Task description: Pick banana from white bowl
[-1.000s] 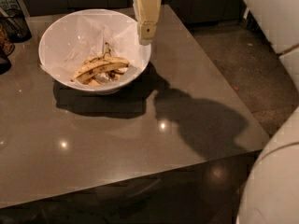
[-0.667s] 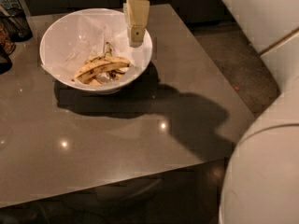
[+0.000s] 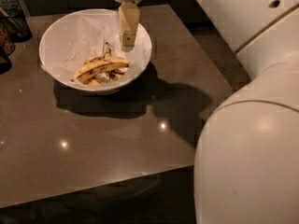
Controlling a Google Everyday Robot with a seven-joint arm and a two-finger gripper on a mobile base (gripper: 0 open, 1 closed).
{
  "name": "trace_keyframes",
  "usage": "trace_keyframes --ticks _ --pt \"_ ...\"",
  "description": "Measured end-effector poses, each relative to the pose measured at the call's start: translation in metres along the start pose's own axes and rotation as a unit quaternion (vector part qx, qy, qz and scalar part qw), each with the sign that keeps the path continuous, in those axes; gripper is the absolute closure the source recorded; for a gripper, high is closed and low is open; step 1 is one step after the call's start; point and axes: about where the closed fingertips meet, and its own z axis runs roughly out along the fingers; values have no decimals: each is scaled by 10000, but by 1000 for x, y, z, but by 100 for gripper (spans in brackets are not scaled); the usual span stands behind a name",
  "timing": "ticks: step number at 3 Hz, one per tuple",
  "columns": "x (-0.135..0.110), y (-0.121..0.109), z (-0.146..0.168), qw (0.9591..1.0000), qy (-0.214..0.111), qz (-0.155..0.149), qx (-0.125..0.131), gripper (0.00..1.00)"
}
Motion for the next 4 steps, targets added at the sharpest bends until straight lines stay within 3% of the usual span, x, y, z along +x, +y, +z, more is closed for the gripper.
trace_keyframes --ticks 1,2,4 --pt "0 3 17 9997 -147 138 -171 3" --pt "-3 6 29 9991 -220 208 -307 13" --pt "-13 13 50 9975 -326 350 -525 18"
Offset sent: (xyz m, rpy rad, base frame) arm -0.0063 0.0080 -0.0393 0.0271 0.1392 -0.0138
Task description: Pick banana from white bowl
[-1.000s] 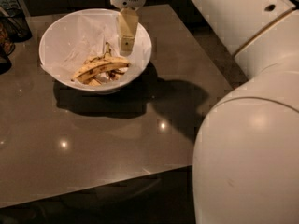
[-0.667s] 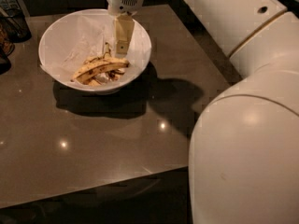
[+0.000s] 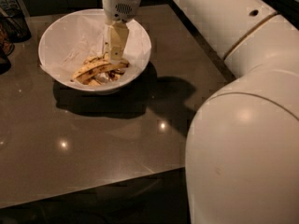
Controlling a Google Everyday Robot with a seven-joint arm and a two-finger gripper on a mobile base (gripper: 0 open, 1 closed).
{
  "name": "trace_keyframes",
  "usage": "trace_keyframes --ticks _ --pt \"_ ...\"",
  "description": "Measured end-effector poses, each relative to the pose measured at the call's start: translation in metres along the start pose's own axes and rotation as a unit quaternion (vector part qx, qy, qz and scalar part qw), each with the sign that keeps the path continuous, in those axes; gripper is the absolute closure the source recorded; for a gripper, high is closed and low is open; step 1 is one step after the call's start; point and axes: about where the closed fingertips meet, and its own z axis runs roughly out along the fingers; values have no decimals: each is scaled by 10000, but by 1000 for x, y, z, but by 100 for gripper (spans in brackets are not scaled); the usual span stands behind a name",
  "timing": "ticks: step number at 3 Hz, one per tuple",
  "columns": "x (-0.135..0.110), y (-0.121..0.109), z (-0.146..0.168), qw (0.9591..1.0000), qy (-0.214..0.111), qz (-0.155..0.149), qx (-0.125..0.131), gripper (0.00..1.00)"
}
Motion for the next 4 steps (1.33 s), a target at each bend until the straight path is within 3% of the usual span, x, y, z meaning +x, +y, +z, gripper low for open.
trace_keyframes --ticks 1,4 --pt "-2 5 11 9999 -79 110 -104 25" --pt "-9 10 44 9985 -163 246 -454 23"
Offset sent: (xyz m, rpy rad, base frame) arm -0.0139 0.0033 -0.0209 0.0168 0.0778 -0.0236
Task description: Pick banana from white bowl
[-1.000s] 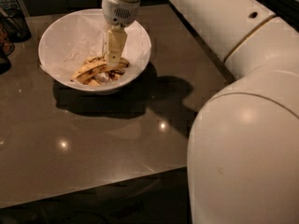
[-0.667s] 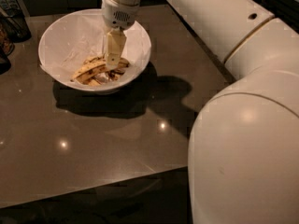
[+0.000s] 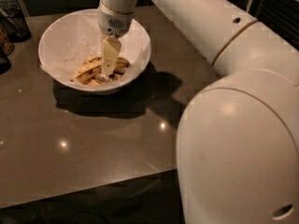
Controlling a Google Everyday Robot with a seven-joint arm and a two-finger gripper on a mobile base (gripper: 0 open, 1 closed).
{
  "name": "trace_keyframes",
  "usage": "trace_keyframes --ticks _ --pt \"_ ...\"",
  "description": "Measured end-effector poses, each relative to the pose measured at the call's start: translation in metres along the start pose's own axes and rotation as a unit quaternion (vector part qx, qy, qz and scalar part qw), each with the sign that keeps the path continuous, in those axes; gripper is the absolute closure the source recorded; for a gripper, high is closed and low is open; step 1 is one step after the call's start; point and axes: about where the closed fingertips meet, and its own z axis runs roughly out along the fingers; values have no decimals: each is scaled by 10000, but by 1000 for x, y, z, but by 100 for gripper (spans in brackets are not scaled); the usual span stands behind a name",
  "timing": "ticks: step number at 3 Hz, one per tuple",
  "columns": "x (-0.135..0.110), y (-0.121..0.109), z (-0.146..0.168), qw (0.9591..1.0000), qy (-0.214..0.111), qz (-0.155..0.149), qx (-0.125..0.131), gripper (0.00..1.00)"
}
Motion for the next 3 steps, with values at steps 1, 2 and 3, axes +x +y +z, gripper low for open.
trace_keyframes --ticks 1,2,3 --pt "-5 -3 12 9999 -4 -56 -126 23" --pt "-10 -3 23 9996 -19 -119 -239 24" --pt "-9 -3 34 9995 62 -187 -244 43"
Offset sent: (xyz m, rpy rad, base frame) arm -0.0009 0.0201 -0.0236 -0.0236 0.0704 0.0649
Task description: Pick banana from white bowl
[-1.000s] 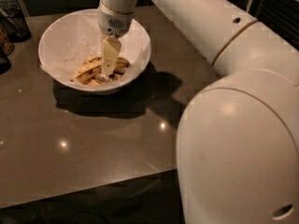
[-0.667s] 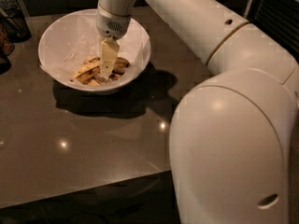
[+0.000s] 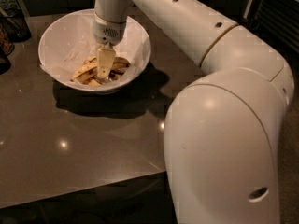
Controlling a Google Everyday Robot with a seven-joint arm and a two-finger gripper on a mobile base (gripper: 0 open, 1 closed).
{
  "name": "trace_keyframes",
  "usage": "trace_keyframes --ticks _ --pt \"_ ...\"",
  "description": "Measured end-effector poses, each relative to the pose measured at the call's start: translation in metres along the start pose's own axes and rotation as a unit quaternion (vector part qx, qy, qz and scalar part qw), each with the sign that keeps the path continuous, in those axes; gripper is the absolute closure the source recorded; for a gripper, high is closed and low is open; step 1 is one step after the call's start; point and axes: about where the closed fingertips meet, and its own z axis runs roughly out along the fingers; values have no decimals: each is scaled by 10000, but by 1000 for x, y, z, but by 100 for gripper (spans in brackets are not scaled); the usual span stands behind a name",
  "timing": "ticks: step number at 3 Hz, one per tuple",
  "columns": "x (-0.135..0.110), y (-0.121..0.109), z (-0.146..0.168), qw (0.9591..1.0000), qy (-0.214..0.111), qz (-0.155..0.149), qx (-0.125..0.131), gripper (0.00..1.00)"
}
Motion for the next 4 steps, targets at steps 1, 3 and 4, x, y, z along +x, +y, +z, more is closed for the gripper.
trace_keyframes --ticks 1,3,4 --pt "7 2 5 9997 228 -11 115 66" --pt "6 3 3 9995 277 -24 138 100" --pt "6 8 -10 9992 244 49 303 100"
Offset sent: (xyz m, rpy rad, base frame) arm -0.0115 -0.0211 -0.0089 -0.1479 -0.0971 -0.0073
